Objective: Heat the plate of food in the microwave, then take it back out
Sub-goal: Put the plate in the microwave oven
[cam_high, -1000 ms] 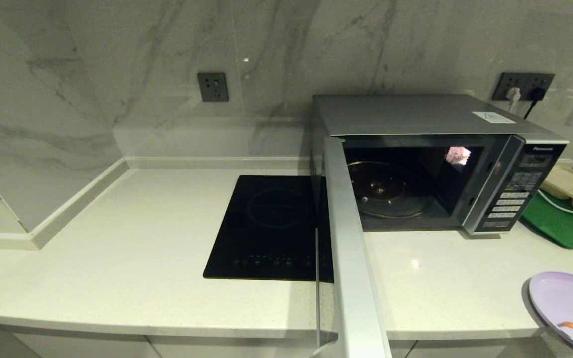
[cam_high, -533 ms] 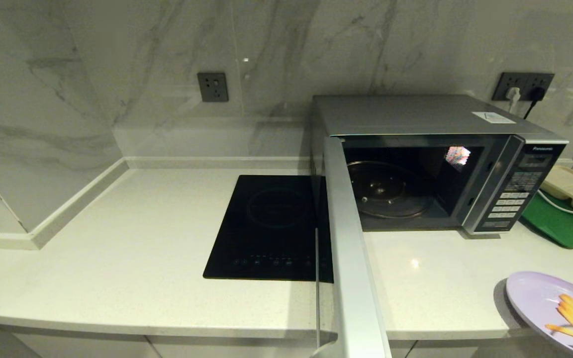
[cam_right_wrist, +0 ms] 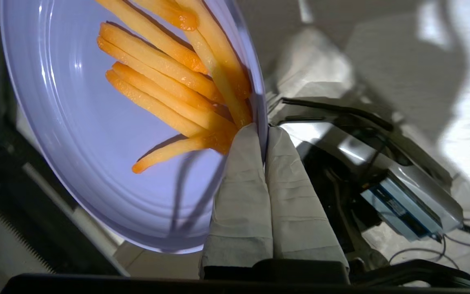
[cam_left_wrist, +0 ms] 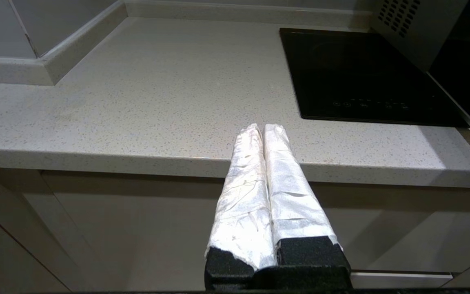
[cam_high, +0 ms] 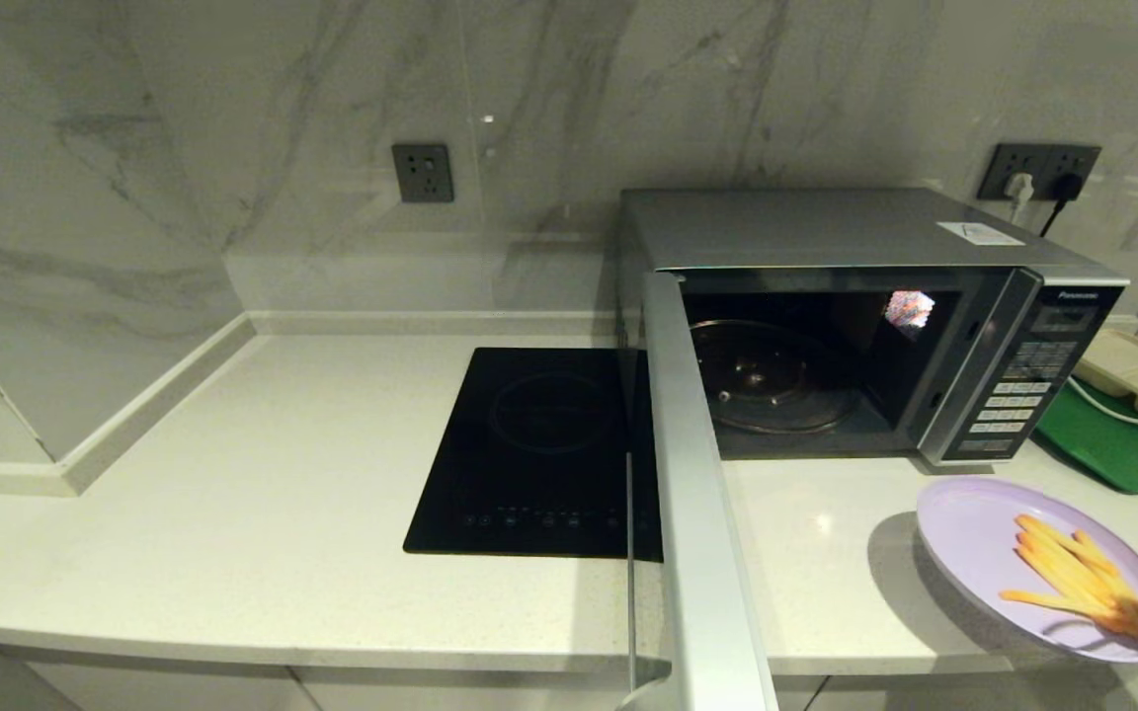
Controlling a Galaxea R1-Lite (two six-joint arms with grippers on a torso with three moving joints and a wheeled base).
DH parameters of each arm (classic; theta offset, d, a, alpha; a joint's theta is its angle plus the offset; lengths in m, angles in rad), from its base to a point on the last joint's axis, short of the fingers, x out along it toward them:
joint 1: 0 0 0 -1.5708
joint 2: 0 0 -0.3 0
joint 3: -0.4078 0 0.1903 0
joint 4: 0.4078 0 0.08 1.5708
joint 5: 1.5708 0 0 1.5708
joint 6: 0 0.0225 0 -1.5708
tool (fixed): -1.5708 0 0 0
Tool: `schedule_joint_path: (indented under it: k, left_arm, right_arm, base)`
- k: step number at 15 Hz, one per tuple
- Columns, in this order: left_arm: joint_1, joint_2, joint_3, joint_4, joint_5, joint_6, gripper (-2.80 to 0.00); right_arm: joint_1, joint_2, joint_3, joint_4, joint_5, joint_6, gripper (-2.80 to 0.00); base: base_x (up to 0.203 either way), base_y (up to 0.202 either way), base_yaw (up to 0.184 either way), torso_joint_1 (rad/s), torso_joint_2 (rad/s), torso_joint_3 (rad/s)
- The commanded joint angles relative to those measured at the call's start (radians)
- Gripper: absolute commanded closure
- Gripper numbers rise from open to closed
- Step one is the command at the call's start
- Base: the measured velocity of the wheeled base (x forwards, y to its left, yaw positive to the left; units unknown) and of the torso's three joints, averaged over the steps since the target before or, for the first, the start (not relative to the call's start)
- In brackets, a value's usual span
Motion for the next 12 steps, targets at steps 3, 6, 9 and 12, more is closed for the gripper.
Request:
schedule_joint_path:
  k: [3,6,9,12]
  left_arm:
    - [0.0,0.0,0.0,0.0,0.0,-0.001,0.0]
    - [0.0,0.0,0.0,0.0,0.0,-0.001,0.0]
    - [0.0,0.0,0.0,0.0,0.0,-0.001,0.0]
    - [0.0,0.0,0.0,0.0,0.0,-0.001,0.0]
  right_arm:
    - [0.249,-0.027,-0.088,0.004,-0.049,0.172,0.0]
    - [0.404,0.038,-0.173,0.002,-0.136,0.305,0.0]
    - [0.537,0.123,-0.293,0.003,-0.239,0.428,0.0]
    - [0.635,0.215,-0.374,0.004,-0.306,0.486,0.0]
  base:
    - [0.0,0.0,0.0,0.0,0.0,0.0]
    - [0.0,0.0,0.0,0.0,0.0,0.0]
    - [0.0,0.0,0.0,0.0,0.0,0.0]
    - [0.0,0.0,0.0,0.0,0.0,0.0]
